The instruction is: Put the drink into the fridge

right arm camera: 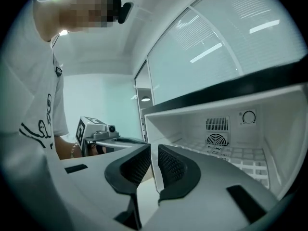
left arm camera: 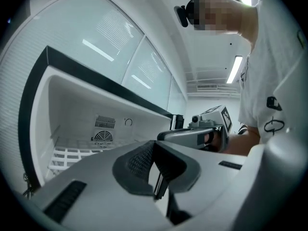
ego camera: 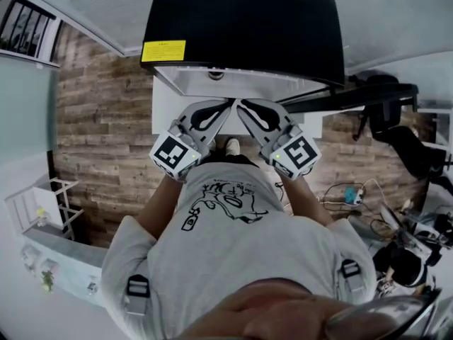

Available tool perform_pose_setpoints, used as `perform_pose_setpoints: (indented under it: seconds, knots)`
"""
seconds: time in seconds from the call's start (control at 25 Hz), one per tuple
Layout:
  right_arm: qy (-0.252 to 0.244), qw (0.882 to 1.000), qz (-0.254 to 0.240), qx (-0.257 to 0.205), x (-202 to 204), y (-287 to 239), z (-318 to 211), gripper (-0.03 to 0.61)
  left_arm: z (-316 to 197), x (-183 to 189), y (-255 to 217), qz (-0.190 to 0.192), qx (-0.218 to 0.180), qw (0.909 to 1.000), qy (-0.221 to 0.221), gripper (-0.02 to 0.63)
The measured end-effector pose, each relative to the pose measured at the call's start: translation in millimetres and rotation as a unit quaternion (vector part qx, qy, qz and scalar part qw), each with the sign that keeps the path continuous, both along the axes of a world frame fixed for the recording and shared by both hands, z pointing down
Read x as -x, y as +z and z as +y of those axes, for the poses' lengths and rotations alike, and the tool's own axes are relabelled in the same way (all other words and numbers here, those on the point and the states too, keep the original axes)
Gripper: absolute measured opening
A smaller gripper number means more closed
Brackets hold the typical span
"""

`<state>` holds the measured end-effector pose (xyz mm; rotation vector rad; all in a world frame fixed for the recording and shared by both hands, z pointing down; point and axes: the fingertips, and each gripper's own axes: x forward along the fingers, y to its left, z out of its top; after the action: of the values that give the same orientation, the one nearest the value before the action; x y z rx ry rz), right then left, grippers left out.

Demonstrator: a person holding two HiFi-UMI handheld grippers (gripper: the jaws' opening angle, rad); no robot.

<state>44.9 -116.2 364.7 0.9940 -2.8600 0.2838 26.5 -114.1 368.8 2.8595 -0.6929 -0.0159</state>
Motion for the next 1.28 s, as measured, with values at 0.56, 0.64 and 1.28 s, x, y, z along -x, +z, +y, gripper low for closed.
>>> perform_pose_setpoints:
  seconds: [0.56,0.64,1.28]
  knots:
    - [0.005,0.999,-0.031,-0.022,-3.0,-64.7,26.0,0.055,28.3,-1.7,-56.6,0.019,-0.002,0.9994,0.027,0.002]
    - [0.006,0.999,-0.029,-0.021,-3.7,-68.6,28.5,0.054,32.1,-2.3,-61.7,0.022,-0.002,0.9993,0.03,0.002]
    - [0.024,0.999,-0.025,-0.033,-9.0,-83.7,32.8,0.041,40.5,-3.6,-80.2,0.014,-0.023,0.9989,0.037,0.002]
